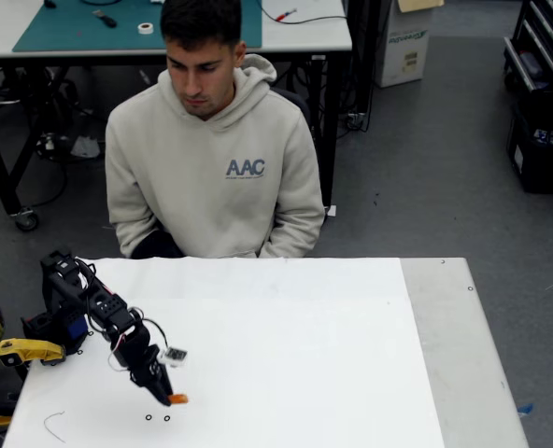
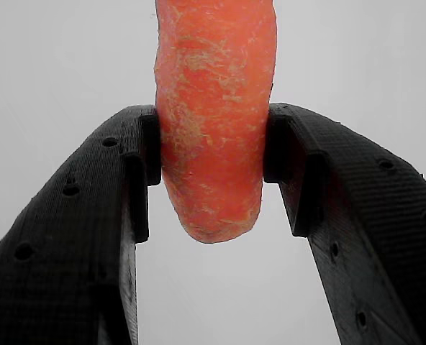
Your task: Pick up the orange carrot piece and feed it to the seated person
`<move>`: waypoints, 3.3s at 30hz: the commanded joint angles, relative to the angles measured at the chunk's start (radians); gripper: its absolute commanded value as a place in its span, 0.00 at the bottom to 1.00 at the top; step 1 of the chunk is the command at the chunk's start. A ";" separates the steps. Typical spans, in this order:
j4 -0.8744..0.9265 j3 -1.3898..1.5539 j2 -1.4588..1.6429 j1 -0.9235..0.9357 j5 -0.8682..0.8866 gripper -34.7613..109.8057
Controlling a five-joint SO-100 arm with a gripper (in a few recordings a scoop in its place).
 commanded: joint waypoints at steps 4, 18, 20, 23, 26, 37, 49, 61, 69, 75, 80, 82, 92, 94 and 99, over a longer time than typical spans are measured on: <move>0.015 -0.199 0.126 -0.163 -0.160 0.22; 0.002 -0.400 0.126 -0.580 -0.482 0.22; 0.002 -0.436 0.120 -0.635 -0.517 0.22; 0.002 -0.488 0.115 -0.713 -0.572 0.22; 0.000 -0.555 0.075 -0.785 -0.629 0.22; 0.000 -0.996 -0.186 -0.950 -0.792 0.22; 0.000 -1.511 -0.463 -1.184 -0.857 0.22; 0.000 -1.818 -0.652 -1.247 -0.857 0.22; 0.000 -1.855 -0.687 -1.267 -0.859 0.22; 0.000 -1.855 -0.695 -1.308 -0.859 0.22; 0.000 -1.855 -0.699 -1.331 -0.859 0.22; 0.000 -1.855 -0.699 -1.341 -0.859 0.22; 0.000 -1.855 -0.701 -1.379 -0.859 0.23; 0.000 -1.855 -0.701 -1.384 -0.859 0.23; 0.000 -1.853 -0.701 -1.385 -0.859 0.23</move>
